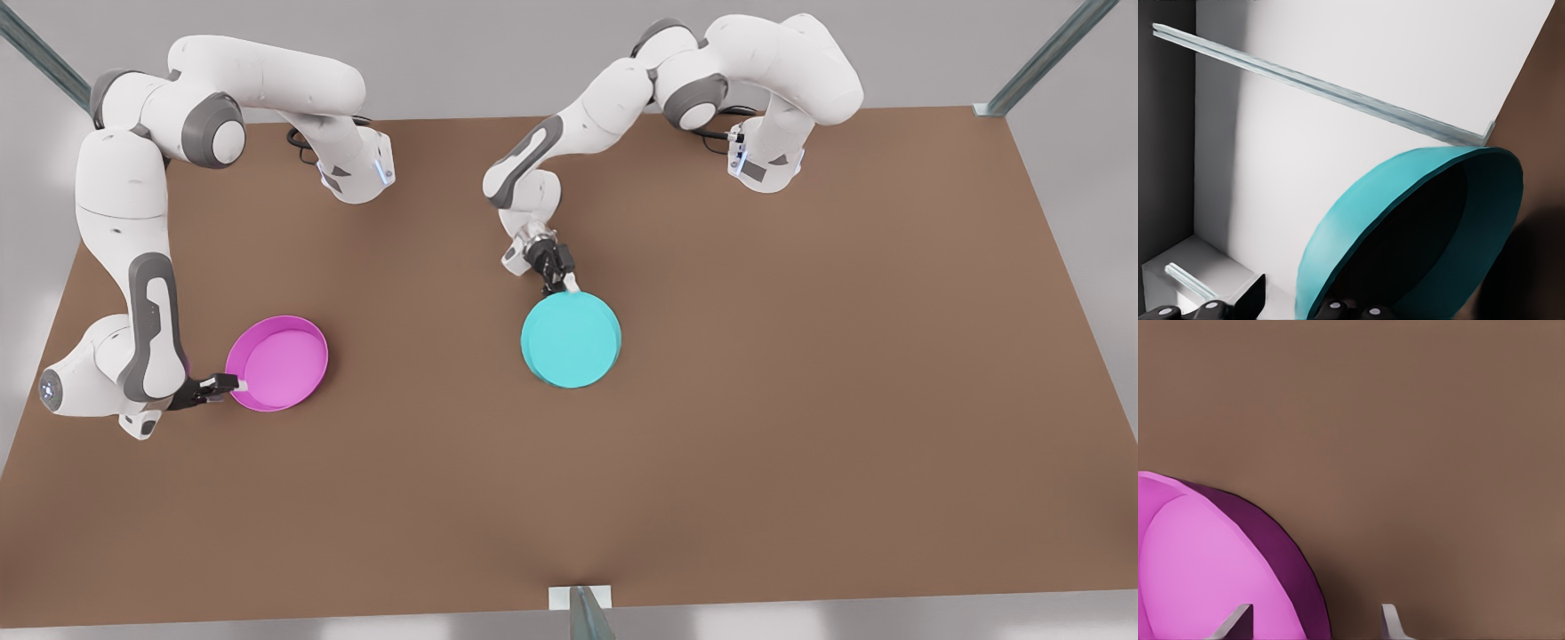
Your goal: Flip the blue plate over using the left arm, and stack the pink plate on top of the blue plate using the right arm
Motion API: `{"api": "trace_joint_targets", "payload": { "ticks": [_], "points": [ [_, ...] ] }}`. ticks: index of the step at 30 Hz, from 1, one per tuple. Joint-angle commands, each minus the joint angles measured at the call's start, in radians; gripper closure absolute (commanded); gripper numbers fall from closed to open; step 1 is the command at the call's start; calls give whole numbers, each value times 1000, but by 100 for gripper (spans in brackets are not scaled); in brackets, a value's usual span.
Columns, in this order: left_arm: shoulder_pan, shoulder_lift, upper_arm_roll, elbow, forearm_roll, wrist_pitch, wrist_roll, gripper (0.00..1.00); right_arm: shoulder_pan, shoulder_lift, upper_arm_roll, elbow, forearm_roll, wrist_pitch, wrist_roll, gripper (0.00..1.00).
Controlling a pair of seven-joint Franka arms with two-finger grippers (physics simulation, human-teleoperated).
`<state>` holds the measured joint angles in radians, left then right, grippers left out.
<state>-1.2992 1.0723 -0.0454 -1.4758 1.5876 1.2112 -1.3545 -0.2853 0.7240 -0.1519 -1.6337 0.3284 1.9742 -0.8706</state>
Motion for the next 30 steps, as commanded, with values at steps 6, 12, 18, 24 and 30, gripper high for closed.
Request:
{"api": "trace_joint_targets", "payload": {
  "ticks": [6, 12, 18, 24, 30],
  "points": [
    [0, -38, -36, 49, -192, 64, 109, 1, 2, 0, 0, 3, 0, 8, -57, 37],
    [0, -60, -51, 66, -403, 174, 182, 0, 2, 0, 0, 3, 0, 8, -79, 46],
    [14, -129, -48, 71, -549, 396, 160, 0, 2, 5, 0, 3, -2, 8, -94, 47],
    [23, -138, -22, 92, -526, 722, -158, 0, 0, 6, 0, 9, 0, 8, -117, 62],
    [296, -558, -31, -21, -937, 619, -29, 0, 0, 6, 0, 12, 0, 6, -114, 48]
  ]
}}
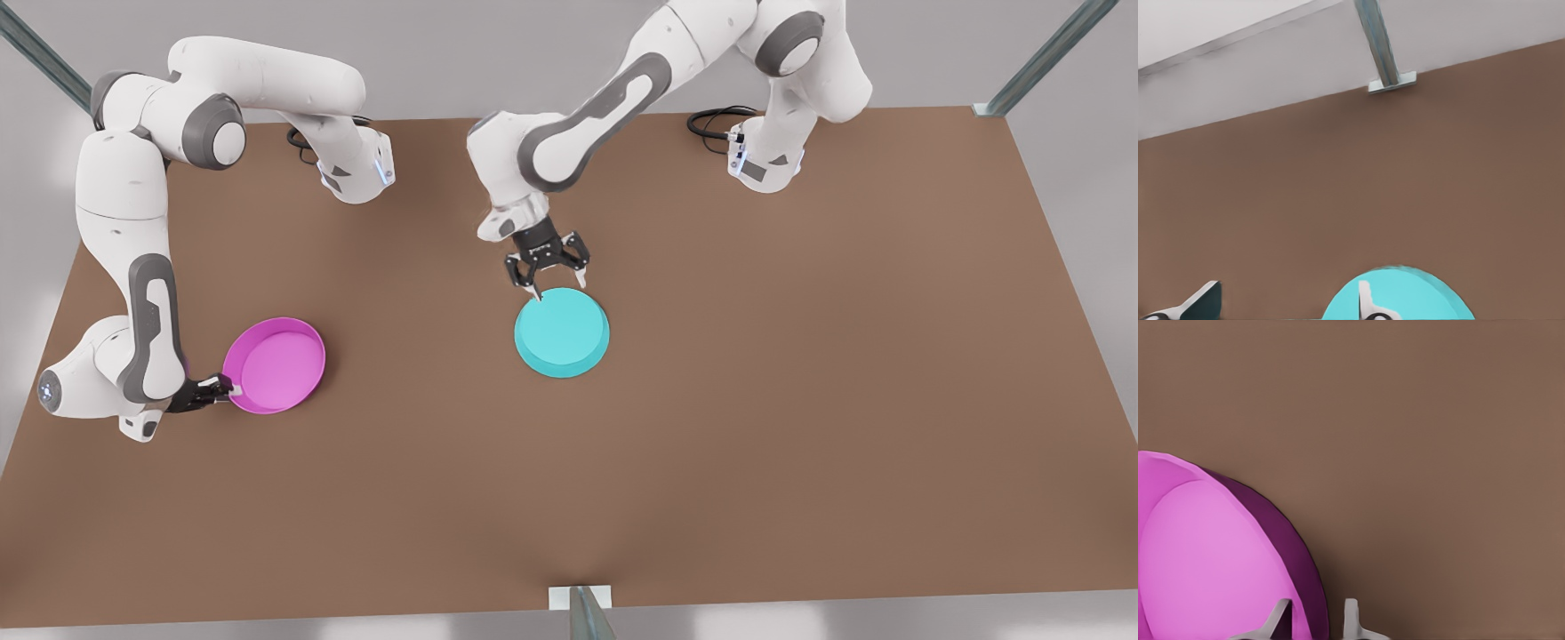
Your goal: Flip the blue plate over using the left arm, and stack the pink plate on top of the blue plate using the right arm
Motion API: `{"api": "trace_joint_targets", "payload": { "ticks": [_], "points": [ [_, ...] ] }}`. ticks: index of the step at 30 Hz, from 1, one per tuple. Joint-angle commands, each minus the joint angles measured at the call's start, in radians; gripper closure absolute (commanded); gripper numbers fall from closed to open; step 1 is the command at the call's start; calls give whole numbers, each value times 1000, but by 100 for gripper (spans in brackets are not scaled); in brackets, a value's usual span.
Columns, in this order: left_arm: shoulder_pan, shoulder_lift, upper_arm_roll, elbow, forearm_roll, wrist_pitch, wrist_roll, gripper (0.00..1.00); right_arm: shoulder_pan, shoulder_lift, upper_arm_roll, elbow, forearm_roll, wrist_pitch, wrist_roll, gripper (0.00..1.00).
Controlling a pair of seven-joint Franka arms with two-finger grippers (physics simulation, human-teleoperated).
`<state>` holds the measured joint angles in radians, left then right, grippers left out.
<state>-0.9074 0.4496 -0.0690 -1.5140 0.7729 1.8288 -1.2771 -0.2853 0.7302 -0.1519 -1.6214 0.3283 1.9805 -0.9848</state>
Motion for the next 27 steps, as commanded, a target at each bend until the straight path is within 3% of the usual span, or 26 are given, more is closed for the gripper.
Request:
{"api": "trace_joint_targets", "payload": {
  "ticks": [1, 3, 5, 6, 7, 9, 11, 12, 15, 27],
  "points": [
    [47, -26, 0, -8, -219, 1, 50, 0, 0, 0, 0, 0, 0, 0, 2, 45],
    [324, -164, -3, -50, -381, 18, 432, 0, 0, 0, 0, 0, 0, 1, 3, 41],
    [614, -423, 38, -253, -659, 95, 913, 0, 0, 0, 0, 2, 0, 0, 0, 48],
    [630, -520, 165, -261, -760, -17, 1177, 0, -2, 0, 0, 12, -2, -2, -1, 48],
    [728, -529, 134, -201, -794, -166, 1258, 0, -3, -2, -2, 20, -2, -12, -2, 48],
    [737, -385, 127, -10, -794, -253, 1268, 0, -3, -2, -2, 21, -2, -14, -2, 48],
    [736, -322, 127, 60, -793, -287, 1268, 0, -3, 0, -2, 20, -2, -14, -3, 51],
    [736, -319, 126, 61, -793, -276, 1269, 0, -3, -2, -2, 20, -2, -14, -5, 59],
    [737, -338, 123, 58, -793, -256, 1271, 0, -3, 0, -2, 20, -2, -12, -18, 65],
    [737, -333, 137, 55, -793, -223, 1274, 0, -3, 17, 0, 20, -2, -2, -31, 64]
  ]
}}
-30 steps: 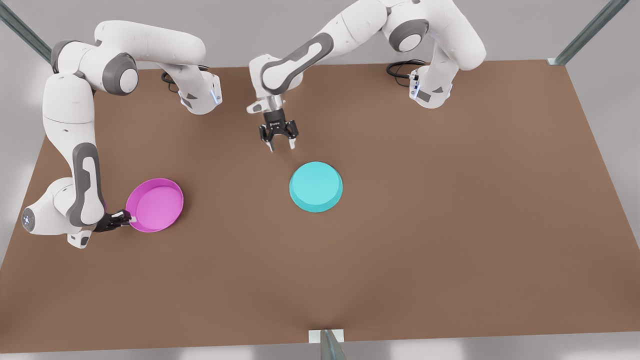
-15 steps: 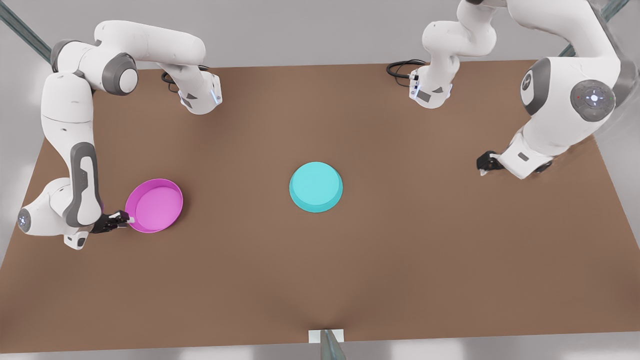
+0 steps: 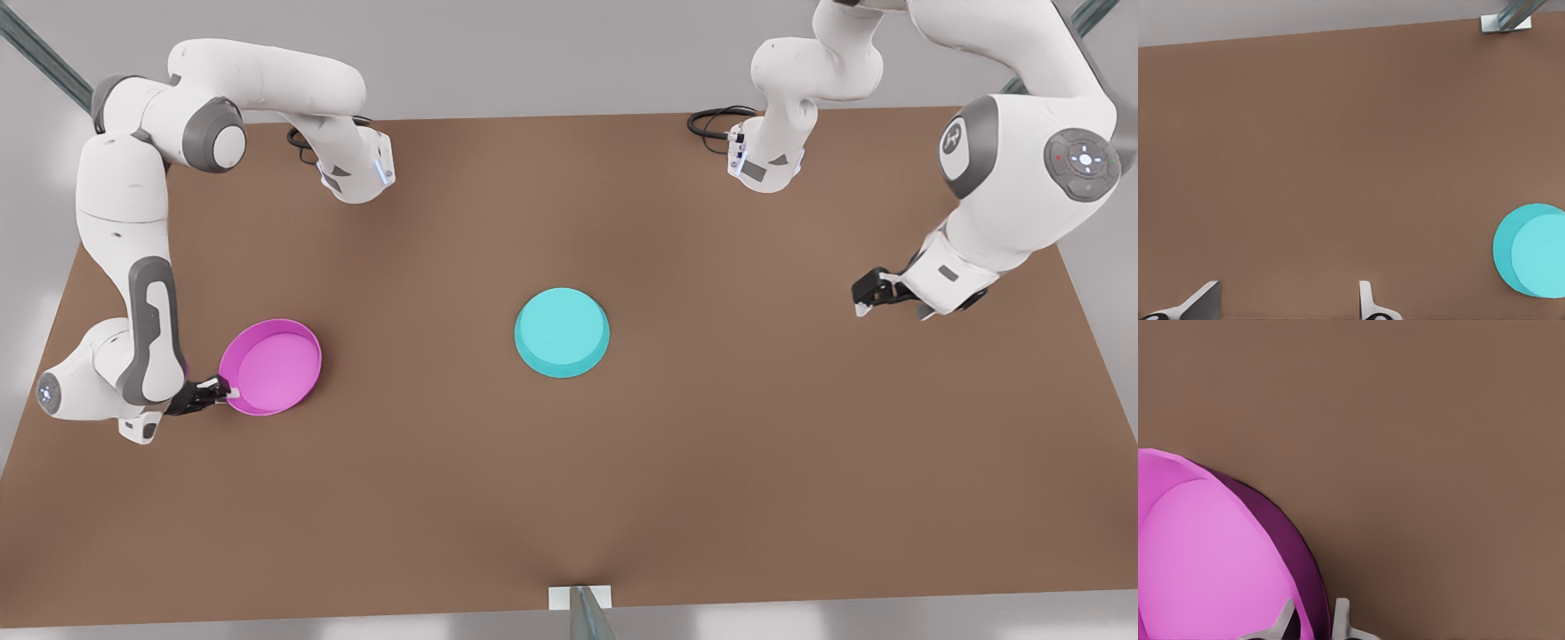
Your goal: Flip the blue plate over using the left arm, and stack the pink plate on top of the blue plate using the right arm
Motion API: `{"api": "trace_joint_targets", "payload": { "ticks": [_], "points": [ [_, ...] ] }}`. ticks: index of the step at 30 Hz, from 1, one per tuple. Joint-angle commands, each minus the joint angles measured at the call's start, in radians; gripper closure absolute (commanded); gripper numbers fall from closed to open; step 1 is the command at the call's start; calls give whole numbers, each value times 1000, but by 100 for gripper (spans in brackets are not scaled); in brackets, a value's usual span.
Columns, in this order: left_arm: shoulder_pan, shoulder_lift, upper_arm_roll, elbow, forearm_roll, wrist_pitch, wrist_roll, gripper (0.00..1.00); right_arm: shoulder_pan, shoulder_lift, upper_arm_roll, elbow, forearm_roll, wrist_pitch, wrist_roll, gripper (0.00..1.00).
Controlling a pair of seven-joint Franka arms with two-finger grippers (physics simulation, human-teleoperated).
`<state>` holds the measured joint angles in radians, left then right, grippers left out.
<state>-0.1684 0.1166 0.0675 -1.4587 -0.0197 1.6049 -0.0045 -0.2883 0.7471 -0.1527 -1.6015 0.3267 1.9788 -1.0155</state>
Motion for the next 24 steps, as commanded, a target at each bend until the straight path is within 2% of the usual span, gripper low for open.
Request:
{"api": "trace_joint_targets", "payload": {
  "ticks": [1, 4, 7, 9, 20, 24],
  "points": [
    [-2, 0, -2, -2, 0, 0, 0, 0, 0, 0, 1, 0, 0, 0, 0, 64],
    [0, -11, 2, -15, 3, 0, 3, 0, 0, 8, 1, 0, 0, 2, 0, 66],
    [1, -6, 2, -15, 6, 1, 1, 0, 0, 8, -1, 0, 0, 0, -2, 76],
    [1, -6, 3, -17, 7, 0, 3, 0, 0, 8, 1, 0, 0, 0, -3, 79],
    [1, -5, 3, -20, 7, -5, 3, 0, 27, -8, 1, -2, 3, -11, 14, 79],
    [1, -6, 8, -20, 9, -10, 3, 0, 50, -64, 1, -12, 6, -38, 15, 79]
  ]
}}
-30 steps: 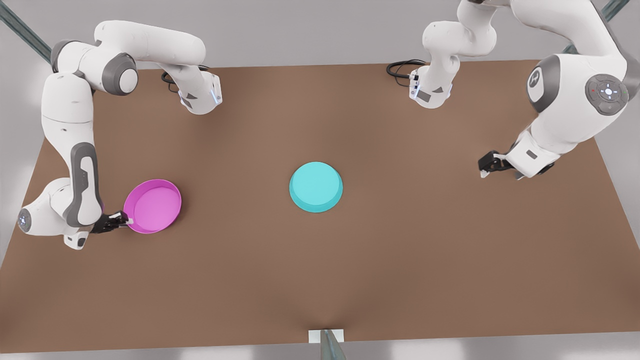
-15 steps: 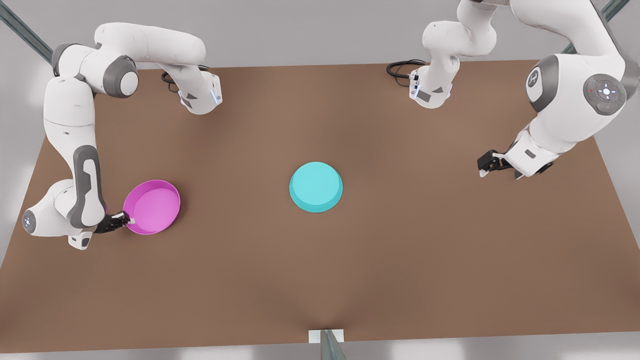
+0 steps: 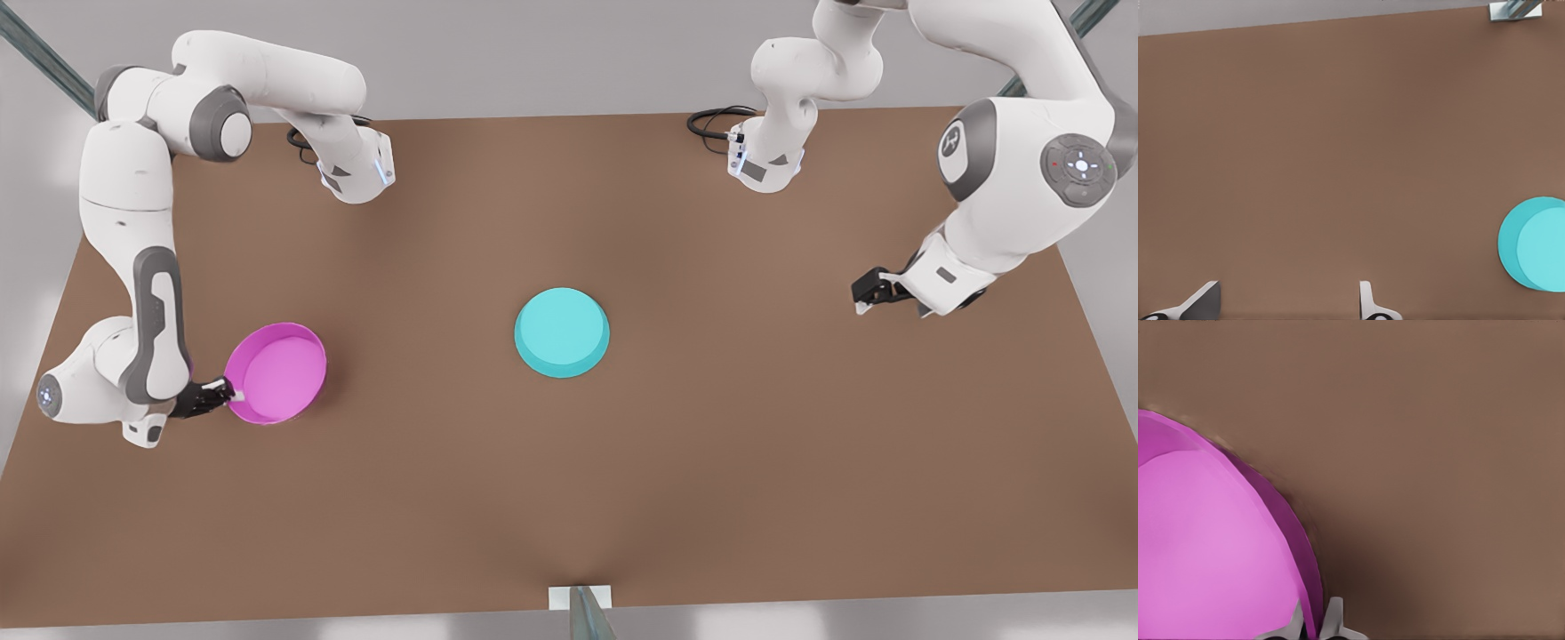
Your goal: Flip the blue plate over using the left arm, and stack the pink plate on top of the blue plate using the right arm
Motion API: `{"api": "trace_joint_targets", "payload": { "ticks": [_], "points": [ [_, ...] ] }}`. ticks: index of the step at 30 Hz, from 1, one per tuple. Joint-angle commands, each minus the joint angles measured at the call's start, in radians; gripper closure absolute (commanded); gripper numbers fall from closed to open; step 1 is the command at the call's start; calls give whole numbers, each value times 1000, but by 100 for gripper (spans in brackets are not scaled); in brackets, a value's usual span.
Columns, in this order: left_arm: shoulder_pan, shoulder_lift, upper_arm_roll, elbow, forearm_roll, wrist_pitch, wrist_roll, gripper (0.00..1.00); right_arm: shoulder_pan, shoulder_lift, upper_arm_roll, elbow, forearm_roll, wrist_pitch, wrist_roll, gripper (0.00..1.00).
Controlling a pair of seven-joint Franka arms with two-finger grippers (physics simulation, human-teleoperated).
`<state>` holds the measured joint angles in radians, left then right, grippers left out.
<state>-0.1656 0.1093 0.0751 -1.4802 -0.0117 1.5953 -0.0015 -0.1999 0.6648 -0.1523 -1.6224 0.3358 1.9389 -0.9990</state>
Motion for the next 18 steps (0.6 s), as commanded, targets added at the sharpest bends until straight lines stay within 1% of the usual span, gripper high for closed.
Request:
{"api": "trace_joint_targets", "payload": {
  "ticks": [1, 2, 4, 5, 8, 13, 14, 15, 18],
  "points": [
    [-3, 0, 0, 0, 1, 0, 0, 0, 10, -11, 0, -8, -3, 2, 2, 79],
    [-2, 0, 0, -2, 1, 2, 0, 0, 59, -47, 0, -37, -3, -9, 29, 79],
    [-2, 1, 0, -2, 1, 6, 0, 0, 180, -85, 0, -39, -3, -75, 132, 79],
    [-2, 1, 0, -2, -1, 8, 0, 0, 223, -88, 0, -36, -1, -75, 155, 79],
    [-2, 1, 0, -2, 4, 11, 0, 0, 437, -90, 0, -17, 0, -69, 325, 79],
    [-2, 3, 0, -2, 3, 14, 0, 0, 708, -100, -1, -4, 11, -72, 608, 79],
    [-2, 3, 0, -2, 3, 14, 0, 0, 743, -100, -1, -2, 14, -71, 654, 79],
    [-2, 3, 0, -3, 3, 14, 0, 0, 775, -99, -1, -4, 74, -66, 672, 79],
    [-2, 4, 0, -2, 3, 15, 0, 0, 835, -85, -1, 1, 94, -54, 704, 79]
  ]
}}
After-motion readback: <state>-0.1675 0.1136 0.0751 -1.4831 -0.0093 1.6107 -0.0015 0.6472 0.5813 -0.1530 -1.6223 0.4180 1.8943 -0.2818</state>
